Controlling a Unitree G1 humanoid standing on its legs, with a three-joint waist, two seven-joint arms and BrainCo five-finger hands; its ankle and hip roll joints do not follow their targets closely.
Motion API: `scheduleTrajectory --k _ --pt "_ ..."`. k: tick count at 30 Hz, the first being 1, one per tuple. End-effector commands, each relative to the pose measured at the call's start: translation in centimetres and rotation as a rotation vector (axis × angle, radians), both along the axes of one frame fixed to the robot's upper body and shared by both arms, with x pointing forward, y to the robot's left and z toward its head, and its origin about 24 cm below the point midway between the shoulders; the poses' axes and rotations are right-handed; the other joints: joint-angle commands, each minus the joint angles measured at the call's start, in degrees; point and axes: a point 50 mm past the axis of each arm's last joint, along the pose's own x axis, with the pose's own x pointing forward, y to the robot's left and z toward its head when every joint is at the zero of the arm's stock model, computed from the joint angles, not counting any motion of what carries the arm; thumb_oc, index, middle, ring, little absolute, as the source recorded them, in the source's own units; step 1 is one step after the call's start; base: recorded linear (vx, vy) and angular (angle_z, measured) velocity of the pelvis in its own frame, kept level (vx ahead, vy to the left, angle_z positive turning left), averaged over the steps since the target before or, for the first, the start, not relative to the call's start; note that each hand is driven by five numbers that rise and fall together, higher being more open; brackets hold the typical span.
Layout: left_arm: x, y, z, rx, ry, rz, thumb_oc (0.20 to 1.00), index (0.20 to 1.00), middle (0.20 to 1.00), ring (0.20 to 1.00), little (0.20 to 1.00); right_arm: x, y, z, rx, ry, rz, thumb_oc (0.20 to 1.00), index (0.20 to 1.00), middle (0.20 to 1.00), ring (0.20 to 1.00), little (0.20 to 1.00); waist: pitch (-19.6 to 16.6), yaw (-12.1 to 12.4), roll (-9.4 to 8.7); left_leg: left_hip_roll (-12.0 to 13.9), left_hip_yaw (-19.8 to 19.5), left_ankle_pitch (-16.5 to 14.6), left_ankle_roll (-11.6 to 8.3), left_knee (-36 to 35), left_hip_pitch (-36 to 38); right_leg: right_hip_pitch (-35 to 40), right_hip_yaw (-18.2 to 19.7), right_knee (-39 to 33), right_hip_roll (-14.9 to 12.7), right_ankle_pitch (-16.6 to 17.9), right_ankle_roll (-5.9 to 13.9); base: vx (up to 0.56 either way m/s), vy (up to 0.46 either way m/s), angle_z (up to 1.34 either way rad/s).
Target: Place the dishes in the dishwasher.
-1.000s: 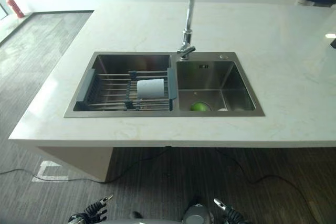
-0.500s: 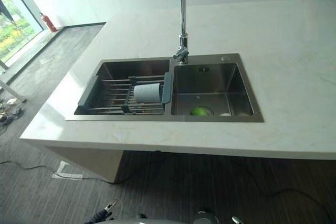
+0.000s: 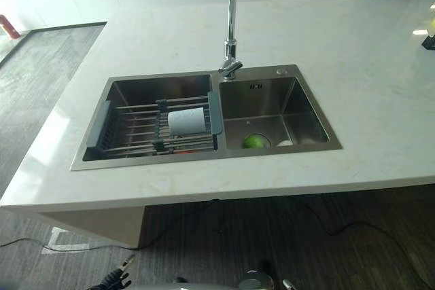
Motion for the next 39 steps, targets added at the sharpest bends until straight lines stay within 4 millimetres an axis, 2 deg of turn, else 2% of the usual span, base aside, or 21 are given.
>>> scheduleTrajectory --k 1,4,5,6,7,8,9,10,11,12,13,14,15,16,19,23,25,29,34,37,39 --pt "0.5 1.7 0.7 0.009 -0.038 0.176 1.0 1.0 1.0 1.0 1.0 1.6 -2.6 1.0 -0.08 -0.042 -0.033 1.0 1.0 1.0 1.0 1.0 2.2 0.5 3.49 1.5 -0.1 -7.9 1.42 3.7 -0.6 -0.8 -2.5 6.6 2.2 -10.2 -0.42 0.06 -0.005 0.01" --pt "0.7 3.5 1.5 0.036 -0.07 0.245 1.0 1.0 1.0 1.0 1.0 0.7 -3.6 1.3 -0.093 -0.03 -0.085 1.0 1.0 1.0 1.0 1.0 1.9 1.0 4.38 1.9 0.0 -7.5 1.01 3.5 -0.8 -0.3 -2.9 6.0 2.5 -10.5 -0.66 0.05 -0.005 0.06" --pt "0.3 5.2 2.1 0.101 -0.05 0.255 1.0 1.0 1.0 1.0 1.0 0.1 -4.2 1.4 -0.099 -0.027 -0.117 1.0 1.0 1.0 1.0 1.0 1.8 1.3 5.02 2.0 -0.3 -7.4 0.77 3.6 -1.0 0.0 -3.0 5.7 2.6 -10.7 -0.77 0.05 0.002 0.15" --pt "0.1 5.8 2.4 0.139 -0.026 0.26 1.0 1.0 1.0 1.0 1.0 0.0 -4.4 1.5 -0.1 -0.027 -0.124 1.0 1.0 1.0 1.0 1.0 1.8 1.4 5.17 2.0 -0.4 -7.3 0.72 3.7 -1.1 0.0 -3.0 5.7 2.6 -10.7 -0.82 0.06 0.002 0.14" --pt "-0.5 10.6 5.3 0.547 0.063 0.316 1.0 1.0 1.0 1.0 1.0 -0.3 -4.9 1.7 -0.111 -0.034 -0.131 1.0 1.0 1.0 1.0 1.0 1.7 1.9 5.79 2.0 -0.9 -7.2 0.5 3.9 -1.4 0.3 -3.0 5.4 2.8 -11.0 -1.05 0.05 -0.029 0.18" --pt "-0.5 15.5 9.7 0.815 0.049 0.382 1.0 1.0 1.0 1.0 1.0 -0.1 -5.2 1.9 -0.121 -0.051 -0.14 1.0 1.0 1.0 1.0 1.0 1.6 2.4 6.18 2.1 -0.8 -6.9 0.25 4.1 -1.7 0.6 -3.1 4.8 2.9 -10.8 -1.15 0.05 -0.028 0.07" --pt "-0.6 15.5 9.7 0.815 0.05 0.383 1.0 1.0 1.0 1.0 1.0 -0.1 -5.1 1.9 -0.121 -0.05 -0.139 1.0 1.0 1.0 1.0 1.0 1.6 2.4 6.13 2.1 -0.8 -6.9 0.25 4.1 -1.7 0.6 -3.1 4.7 2.9 -10.8 -1.15 0.02 -0.068 0.07" --pt "0.4 18.5 14.1 1.063 -0.006 0.378 1.0 1.0 1.0 1.0 1.0 -0.2 -5.0 1.9 -0.122 -0.059 -0.14 1.0 1.0 1.0 1.0 1.0 1.5 2.9 6.27 2.3 -1.0 -6.7 0.14 4.3 -2.0 0.8 -3.4 4.2 3.1 -10.7 -1.15 0.01 -0.065 0.07" --pt "0.9 19.6 16.1 1.171 -0.035 0.374 1.0 1.0 1.0 1.0 1.0 -0.3 -4.9 1.9 -0.123 -0.061 -0.135 1.0 1.0 1.0 1.0 1.0 1.5 3.0 6.29 2.4 -1.1 -6.7 0.14 4.3 -2.1 1.0 -3.5 4.0 3.2 -10.7 -1.19 -0.02 -0.109 0.11" --pt "1.9 21.5 20.5 1.332 -0.113 0.386 1.0 1.0 1.0 1.0 1.0 -0.4 -4.7 1.8 -0.128 -0.06 -0.118 1.0 1.0 1.0 1.0 1.0 1.3 3.4 6.34 2.5 -1.0 -6.6 0.05 4.3 -2.2 1.2 -4.0 3.5 3.3 -10.6 -1.21 -0.03 -0.088 0.1" --pt "2.5 22.5 23.3 1.412 -0.162 0.387 1.0 1.0 1.0 1.0 1.0 -0.3 -4.5 1.8 -0.128 -0.059 -0.11 1.0 1.0 1.0 1.0 1.0 1.2 3.5 6.37 2.6 -0.9 -6.6 -0.06 4.3 -2.3 1.4 -4.2 3.3 3.4 -10.6 -1.18 -0.01 -0.171 0.16" --pt "5.5 23.7 33.8 1.653 -0.403 0.353 1.0 1.0 1.0 1.0 1.0 -0.1 -4.2 1.7 -0.115 -0.071 -0.109 1.0 1.0 1.0 1.0 1.0 0.5 3.7 6.53 2.9 -0.9 -6.2 -0.58 3.9 -2.3 2.0 -4.6 2.3 3.9 -10.2 -1.18 0.02 -0.146 0.24" --pt "6.1 23.5 35.4 1.688 -0.445 0.336 1.0 1.0 1.0 1.0 1.0 0.0 -4.1 1.7 -0.11 -0.076 -0.108 1.0 1.0 1.0 1.0 1.0 0.3 3.7 6.47 2.9 -0.9 -6.1 -0.68 3.8 -2.2 2.1 -4.5 2.1 4.0 -10.2 -1.19 0.05 -0.168 0.23" --pt "7.4 23.0 38.1 1.715 -0.535 0.29 1.0 1.0 1.0 1.0 1.0 0.3 -4.1 1.7 -0.1 -0.088 -0.103 1.0 1.0 1.0 1.0 1.0 0.0 3.5 6.48 3.0 -0.9 -5.9 -0.86 3.6 -2.1 2.2 -4.4 1.9 4.2 -10.1 -1.19 0.05 -0.094 0.11" --pt "11.2 20.8 42.3 1.693 -0.707 0.151 1.0 1.0 1.0 1.0 1.0 1.7 -3.8 1.8 -0.084 -0.112 -0.051 1.0 1.0 1.0 1.0 1.0 -0.5 2.1 6.66 3.1 -0.7 -5.7 -1.21 3.3 -2.0 1.7 -3.1 2.0 4.4 -10.1 -1.13 0.04 -0.078 -0.08" --pt "15.3 17.9 43.4 1.572 -0.884 -0.062 1.0 1.0 1.0 1.0 1.0 2.1 -3.8 1.9 -0.074 -0.104 -0.048 1.0 1.0 1.0 1.0 1.0 -0.1 -0.2 7.17 3.0 0.6 -5.5 -1.51 2.7 -1.4 1.3 -1.1 1.4 4.3 -9.6 -0.52 0.03 -0.025 -0.29" --pt "18.5 15.6 41.9 1.37 -0.953 -0.198 1.0 1.0 1.0 1.0 1.0 1.7 -4.3 2.1 -0.069 -0.118 -0.029 1.0 1.0 1.0 1.0 1.0 0.5 -1.9 7.58 3.0 1.6 -5.1 -1.73 2.5 -1.1 0.7 0.6 1.2 4.1 -8.9 -0.03 0.06 0.001 -0.27" --pt "22.1 12.1 40.4 1.291 -1.005 -0.391 1.0 1.0 1.0 1.0 1.0 1.9 -5.0 2.6 -0.084 -0.166 -0.002 1.0 1.0 1.0 1.0 1.0 1.9 -5.5 8.23 2.8 3.8 -4.8 -1.75 2.4 -1.3 -1.3 4.1 0.9 3.6 -7.7 1.02 0.03 0.019 -0.4" --pt "25.5 7.5 39.8 1.28 -1.018 -0.6 1.0 1.0 1.0 1.0 1.0 2.7 -6.3 3.6 -0.124 -0.191 0.069 1.0 1.0 1.0 1.0 1.0 4.3 -8.7 9.13 2.3 6.2 -3.9 -2.18 2.2 -2.3 -3.9 7.3 -0.3 3.1 -5.7 1.86 0.01 0.058 -0.42" --pt "26.8 6.1 39.0 1.302 -0.936 -0.701 1.0 1.0 1.0 1.0 1.0 3.3 -6.9 4.1 -0.136 -0.211 0.104 1.0 1.0 1.0 1.0 1.0 6.0 -10.3 9.54 1.7 6.8 -3.7 -2.21 2.2 -2.9 -5.0 9.0 -0.8 2.9 -4.9 2.13 0.01 0.042 -0.3" --pt "27.4 5.9 38.5 1.326 -0.861 -0.748 1.0 1.0 1.0 1.0 1.0 3.8 -7.1 4.4 -0.143 -0.227 0.125 1.0 1.0 1.0 1.0 1.0 7.1 -11.2 9.8 1.4 7.1 -3.6 -2.18 2.4 -3.5 -5.8 9.8 -0.8 2.8 -4.6 2.22 -0.01 0.029 -0.22"
